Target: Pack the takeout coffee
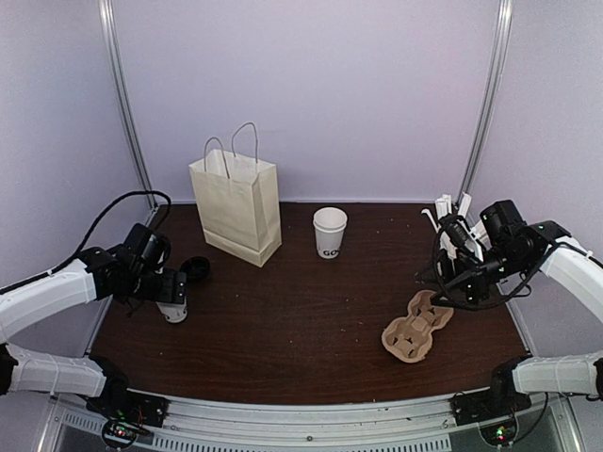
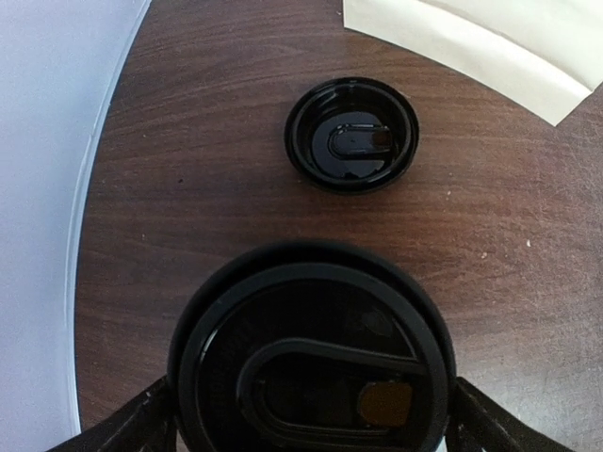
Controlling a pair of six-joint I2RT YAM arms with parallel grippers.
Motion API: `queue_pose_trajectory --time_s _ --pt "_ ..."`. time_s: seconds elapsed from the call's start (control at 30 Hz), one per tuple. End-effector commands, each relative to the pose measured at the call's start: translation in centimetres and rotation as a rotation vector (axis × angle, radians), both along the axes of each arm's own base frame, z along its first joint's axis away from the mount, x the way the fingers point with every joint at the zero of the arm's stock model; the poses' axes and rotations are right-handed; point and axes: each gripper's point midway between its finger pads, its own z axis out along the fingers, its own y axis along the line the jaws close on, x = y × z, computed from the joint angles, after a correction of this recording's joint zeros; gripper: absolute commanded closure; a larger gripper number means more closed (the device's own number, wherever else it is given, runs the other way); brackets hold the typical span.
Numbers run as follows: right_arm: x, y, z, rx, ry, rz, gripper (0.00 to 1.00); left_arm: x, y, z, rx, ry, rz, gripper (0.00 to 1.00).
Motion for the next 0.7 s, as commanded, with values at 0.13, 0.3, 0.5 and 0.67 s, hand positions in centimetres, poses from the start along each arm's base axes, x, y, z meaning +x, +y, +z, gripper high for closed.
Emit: queue_pose_trajectory --time_s 0.13,0.3,0.5,0.67 --pt "0.2 -0.2 -0.2 -0.002 -0.008 -0.012 0.00 -0.1 -0.1 2.2 -0.046 -0.028 0.009 0.02" --pt "0.1 -0.2 -0.2 -0.002 -0.012 -0.013 0.00 0.0 0.7 4.7 -0.011 -0.063 0.030 0.02" --pt "0.1 -0.2 -0.2 -0.003 -0.013 -0.013 0.00 1.2 0.4 8.4 -0.003 -0.134 0.001 0.02" --pt "0.2 -0.2 -0.3 -0.005 -0.014 -0.014 0.00 3.6 -5.6 13.9 -0.154 -0.289 -0.291 0.18"
